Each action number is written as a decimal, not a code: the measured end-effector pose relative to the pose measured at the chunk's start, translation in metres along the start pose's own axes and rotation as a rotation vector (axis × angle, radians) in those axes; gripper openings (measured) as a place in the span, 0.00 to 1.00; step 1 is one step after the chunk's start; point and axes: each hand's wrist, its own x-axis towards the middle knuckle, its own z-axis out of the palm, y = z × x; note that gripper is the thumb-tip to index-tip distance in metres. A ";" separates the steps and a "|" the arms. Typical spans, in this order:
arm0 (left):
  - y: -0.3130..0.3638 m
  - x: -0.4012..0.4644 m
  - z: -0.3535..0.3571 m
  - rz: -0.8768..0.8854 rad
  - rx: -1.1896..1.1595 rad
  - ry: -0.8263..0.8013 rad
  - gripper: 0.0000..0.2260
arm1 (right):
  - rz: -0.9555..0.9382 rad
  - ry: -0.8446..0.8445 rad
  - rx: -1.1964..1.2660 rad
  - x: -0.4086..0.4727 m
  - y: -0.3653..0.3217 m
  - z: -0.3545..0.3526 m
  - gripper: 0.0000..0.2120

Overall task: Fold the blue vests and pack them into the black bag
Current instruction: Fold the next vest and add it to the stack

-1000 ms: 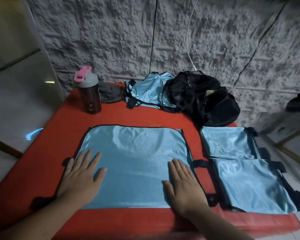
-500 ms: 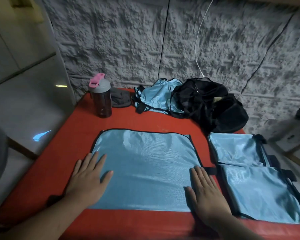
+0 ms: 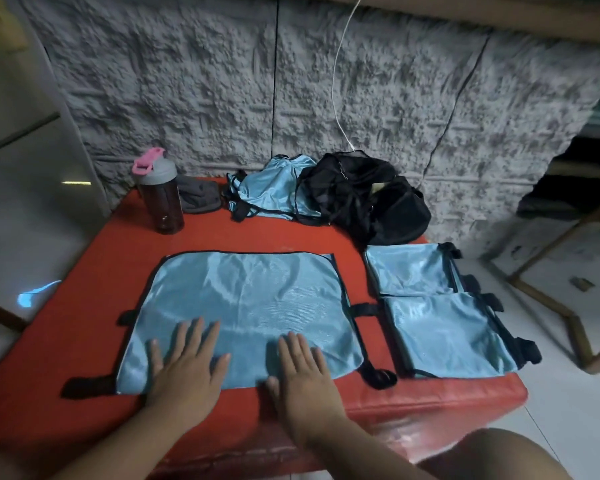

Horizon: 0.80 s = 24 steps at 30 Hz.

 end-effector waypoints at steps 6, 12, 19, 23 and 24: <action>-0.031 -0.002 0.000 -0.046 -0.008 0.004 0.33 | 0.042 -0.001 -0.136 -0.005 0.047 0.005 0.33; -0.052 -0.001 -0.008 -0.043 -0.071 -0.034 0.37 | 0.055 -0.013 -0.017 -0.015 0.068 -0.004 0.34; -0.044 0.000 -0.027 -0.053 -0.201 -0.075 0.33 | 0.088 0.291 0.223 -0.014 0.055 -0.014 0.21; -0.011 -0.008 -0.038 0.166 -0.326 -0.010 0.33 | 0.556 0.334 0.428 -0.028 0.042 -0.032 0.09; 0.001 -0.012 -0.039 0.230 -0.341 -0.009 0.32 | 0.652 0.314 0.485 -0.031 0.044 -0.035 0.08</action>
